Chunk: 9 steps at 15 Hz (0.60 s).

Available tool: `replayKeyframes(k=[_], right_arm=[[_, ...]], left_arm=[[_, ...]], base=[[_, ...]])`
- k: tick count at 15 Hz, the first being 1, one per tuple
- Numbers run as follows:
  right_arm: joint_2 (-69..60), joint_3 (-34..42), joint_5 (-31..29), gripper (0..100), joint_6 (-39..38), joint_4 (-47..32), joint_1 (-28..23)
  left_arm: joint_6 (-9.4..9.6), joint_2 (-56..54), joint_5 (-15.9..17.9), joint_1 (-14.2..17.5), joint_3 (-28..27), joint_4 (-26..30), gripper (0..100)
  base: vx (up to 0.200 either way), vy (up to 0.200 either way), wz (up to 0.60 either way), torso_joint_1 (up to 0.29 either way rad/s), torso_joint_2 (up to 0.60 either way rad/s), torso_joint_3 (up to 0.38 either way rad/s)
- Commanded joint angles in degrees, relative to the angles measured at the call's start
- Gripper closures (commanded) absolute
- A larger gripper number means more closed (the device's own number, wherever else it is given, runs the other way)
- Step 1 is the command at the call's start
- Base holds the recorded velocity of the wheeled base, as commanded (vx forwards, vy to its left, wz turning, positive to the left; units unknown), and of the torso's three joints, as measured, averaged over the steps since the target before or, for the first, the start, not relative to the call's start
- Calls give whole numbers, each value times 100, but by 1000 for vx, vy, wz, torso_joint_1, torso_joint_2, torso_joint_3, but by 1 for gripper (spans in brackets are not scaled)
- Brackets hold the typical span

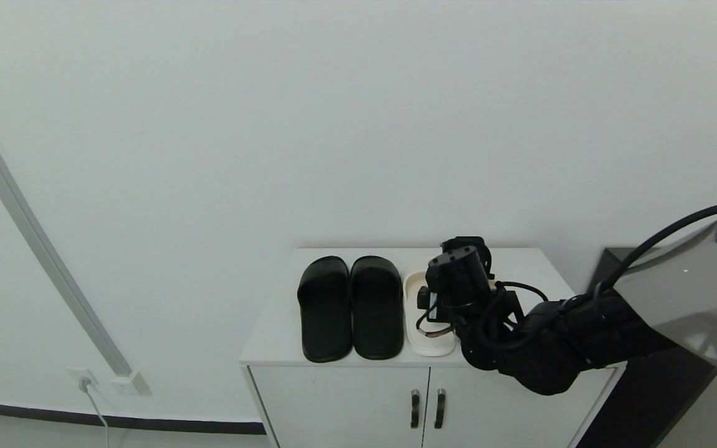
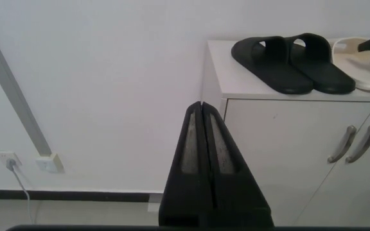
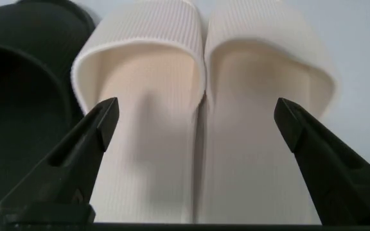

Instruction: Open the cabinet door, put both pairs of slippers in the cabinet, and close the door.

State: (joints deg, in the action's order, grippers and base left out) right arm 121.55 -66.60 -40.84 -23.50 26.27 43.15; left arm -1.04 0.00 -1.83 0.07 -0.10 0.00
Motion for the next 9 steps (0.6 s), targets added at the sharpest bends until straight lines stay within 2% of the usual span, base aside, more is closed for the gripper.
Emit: replayKeyframes(k=[1,5,9], right_arm=[[369,-240,-3,0,30,36,-106],[703,-635,32,0,232,80,-360],[1020,-767,58,0,856,950,-475]], left_arm=[[-2,9,-2,1,1,0,100],[-2,9,-2,1,1,0,100],[-2,9,-2,1,1,0,100]], base=[[0,0,0,0,0,0],[0,0,0,0,0,0],[0,0,0,0,0,0]])
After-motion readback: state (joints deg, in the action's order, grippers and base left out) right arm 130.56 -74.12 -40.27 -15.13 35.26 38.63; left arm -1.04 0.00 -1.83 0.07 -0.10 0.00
